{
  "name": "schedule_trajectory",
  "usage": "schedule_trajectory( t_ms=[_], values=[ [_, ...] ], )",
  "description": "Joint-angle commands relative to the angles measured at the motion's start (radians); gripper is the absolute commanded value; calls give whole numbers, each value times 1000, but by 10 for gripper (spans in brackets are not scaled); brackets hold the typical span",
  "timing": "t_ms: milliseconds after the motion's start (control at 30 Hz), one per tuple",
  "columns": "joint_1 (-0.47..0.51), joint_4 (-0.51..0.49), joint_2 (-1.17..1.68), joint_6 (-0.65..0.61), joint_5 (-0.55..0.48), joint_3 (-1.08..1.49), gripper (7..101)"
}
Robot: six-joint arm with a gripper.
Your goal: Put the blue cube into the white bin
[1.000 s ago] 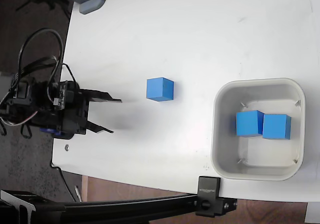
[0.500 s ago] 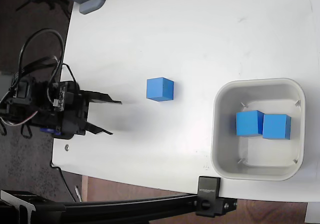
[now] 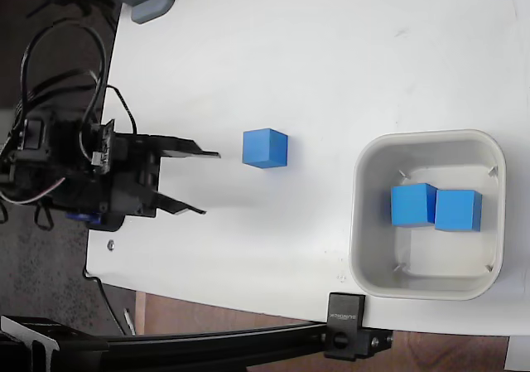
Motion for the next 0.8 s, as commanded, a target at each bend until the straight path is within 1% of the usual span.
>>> schedule_trajectory(
  t_ms=[33, 200, 333, 600, 800],
  values=[
    [-66, -69, -74, 25, 20, -86, 987],
    [-137, -138, -176, 63, 58, -100, 987],
    [-172, -164, -227, 77, 81, -117, 989],
    [-179, -218, -308, 78, 80, -126, 992],
    [-179, -253, -314, 87, 75, -92, 992]
  ],
)
